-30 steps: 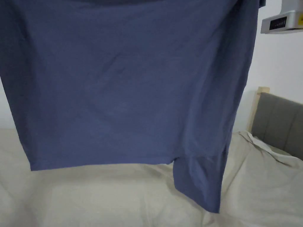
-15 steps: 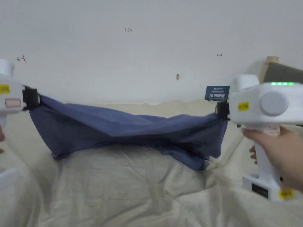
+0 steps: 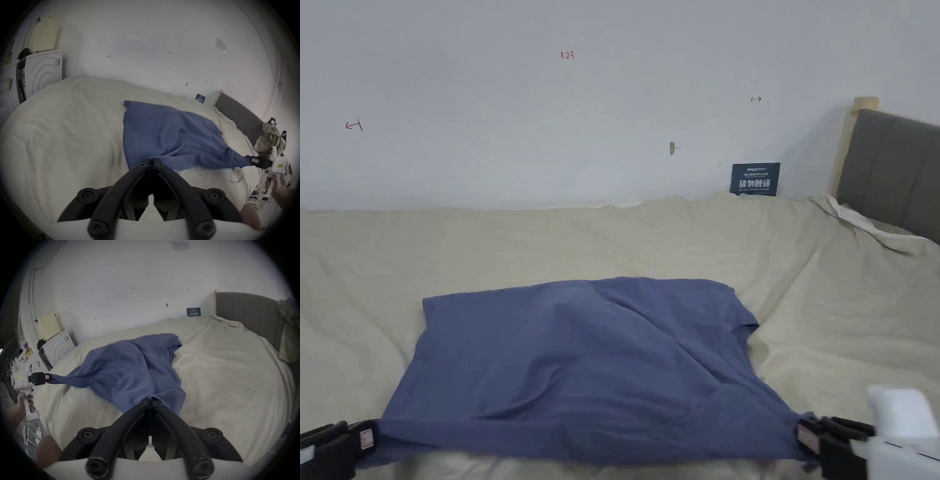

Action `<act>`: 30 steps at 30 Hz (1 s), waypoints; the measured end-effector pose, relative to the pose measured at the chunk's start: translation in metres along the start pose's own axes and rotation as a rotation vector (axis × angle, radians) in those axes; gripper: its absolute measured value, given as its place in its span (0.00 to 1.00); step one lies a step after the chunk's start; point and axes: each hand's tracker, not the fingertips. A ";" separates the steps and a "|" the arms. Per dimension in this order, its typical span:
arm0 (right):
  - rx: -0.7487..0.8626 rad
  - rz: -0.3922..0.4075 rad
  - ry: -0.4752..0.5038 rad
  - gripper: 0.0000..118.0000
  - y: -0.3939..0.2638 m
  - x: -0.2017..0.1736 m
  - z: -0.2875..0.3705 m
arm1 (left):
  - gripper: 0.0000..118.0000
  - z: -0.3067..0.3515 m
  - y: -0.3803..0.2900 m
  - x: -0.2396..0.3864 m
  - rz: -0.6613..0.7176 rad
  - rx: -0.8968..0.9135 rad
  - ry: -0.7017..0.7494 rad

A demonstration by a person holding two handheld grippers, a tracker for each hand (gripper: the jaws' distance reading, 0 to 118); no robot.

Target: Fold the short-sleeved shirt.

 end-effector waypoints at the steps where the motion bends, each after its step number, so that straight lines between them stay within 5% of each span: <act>1: 0.011 0.009 0.010 0.00 0.002 0.004 0.017 | 0.02 0.014 0.002 -0.001 -0.011 -0.006 0.011; 9: -0.071 -0.007 0.022 0.00 -0.011 0.034 0.085 | 0.02 0.066 -0.021 -0.004 -0.117 -0.137 0.027; 20: -0.371 0.104 -0.063 0.00 -0.077 0.040 0.014 | 0.02 0.030 -0.089 -0.016 -0.215 -0.349 0.089; 22: -0.375 0.097 -0.073 0.12 -0.080 0.042 0.011 | 0.04 0.029 -0.092 -0.020 -0.249 -0.356 0.104; 23: -0.375 0.094 -0.081 0.35 -0.080 0.042 0.011 | 0.11 0.029 -0.093 -0.019 -0.261 -0.361 0.112; 24: -0.381 0.087 -0.122 0.58 -0.078 0.043 0.013 | 0.30 0.029 -0.093 -0.019 -0.266 -0.362 0.114; 25: -0.382 0.083 -0.151 0.81 -0.076 0.045 0.016 | 0.70 0.032 -0.091 -0.021 -0.268 -0.362 0.113; 26: -0.373 0.071 -0.147 0.85 -0.073 0.047 0.020 | 0.97 0.034 -0.092 -0.019 -0.265 -0.359 0.109; 30: -0.237 -0.052 -0.100 0.85 -0.052 0.039 0.050 | 0.98 0.060 -0.082 -0.017 -0.161 -0.309 0.069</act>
